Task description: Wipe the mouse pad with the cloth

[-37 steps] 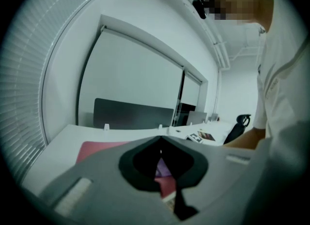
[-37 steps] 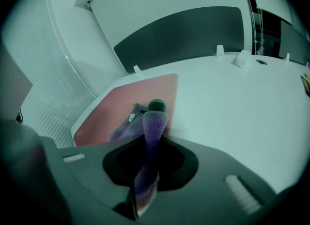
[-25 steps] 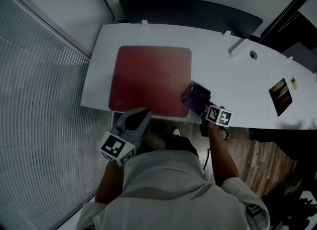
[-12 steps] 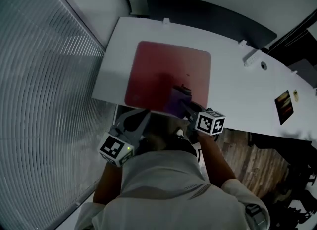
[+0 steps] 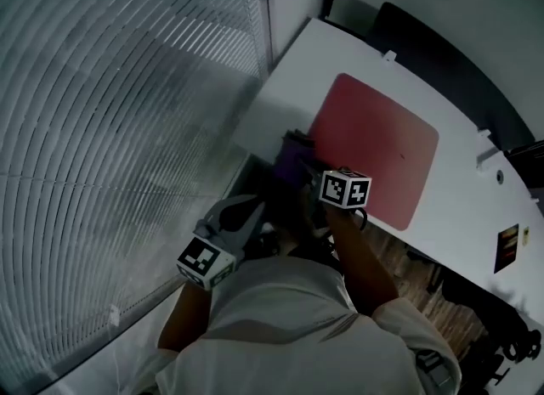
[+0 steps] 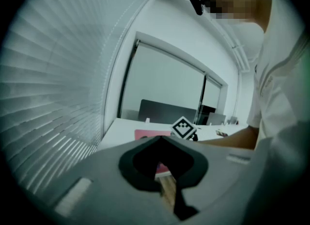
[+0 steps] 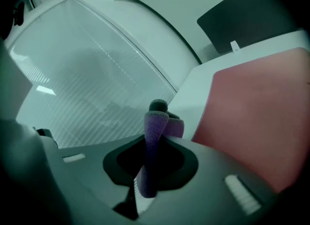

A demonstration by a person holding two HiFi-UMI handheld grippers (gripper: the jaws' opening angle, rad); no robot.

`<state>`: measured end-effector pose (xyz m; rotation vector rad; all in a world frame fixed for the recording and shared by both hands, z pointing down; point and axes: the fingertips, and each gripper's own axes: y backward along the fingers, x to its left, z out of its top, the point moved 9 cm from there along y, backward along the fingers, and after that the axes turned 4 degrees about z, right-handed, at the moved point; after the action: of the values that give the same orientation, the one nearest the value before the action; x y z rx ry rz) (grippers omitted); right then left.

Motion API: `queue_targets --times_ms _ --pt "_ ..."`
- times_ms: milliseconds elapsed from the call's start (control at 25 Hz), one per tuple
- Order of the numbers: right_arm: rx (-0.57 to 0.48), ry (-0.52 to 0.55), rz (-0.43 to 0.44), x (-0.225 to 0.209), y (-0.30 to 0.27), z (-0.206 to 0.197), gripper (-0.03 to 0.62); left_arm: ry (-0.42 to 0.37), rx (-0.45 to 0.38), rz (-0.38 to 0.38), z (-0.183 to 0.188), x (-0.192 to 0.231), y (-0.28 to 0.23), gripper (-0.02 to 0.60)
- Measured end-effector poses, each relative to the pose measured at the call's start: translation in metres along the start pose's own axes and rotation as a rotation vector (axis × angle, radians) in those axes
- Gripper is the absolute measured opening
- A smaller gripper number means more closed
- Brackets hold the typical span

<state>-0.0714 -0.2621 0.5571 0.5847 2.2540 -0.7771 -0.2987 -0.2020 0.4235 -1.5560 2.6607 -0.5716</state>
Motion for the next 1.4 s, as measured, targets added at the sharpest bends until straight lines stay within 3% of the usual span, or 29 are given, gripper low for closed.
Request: queue_targets --times_ms 200,440,1000,1400 --pt "0.082 0.003 -0.165 -0.012 -0.033 -0.008 0.048 -0.011 -0.008 -0.009 0.007 0.024 0.014 0.000" --pt "0.073 -0.043 -0.301 -0.048 0.014 -0.023 0.048 -0.026 0.000 -0.076 0.007 0.015 -0.006 0.000" --pt "-0.017 -0.189 -0.498 -0.145 0.227 -0.062 0.048 -0.089 0.002 -0.327 0.027 -0.124 -0.122 0.000" --pt "-0.084 -0.249 -0.615 -0.189 0.349 -0.091 0.048 -0.082 0.002 -0.406 0.025 -0.193 -0.182 0.000"
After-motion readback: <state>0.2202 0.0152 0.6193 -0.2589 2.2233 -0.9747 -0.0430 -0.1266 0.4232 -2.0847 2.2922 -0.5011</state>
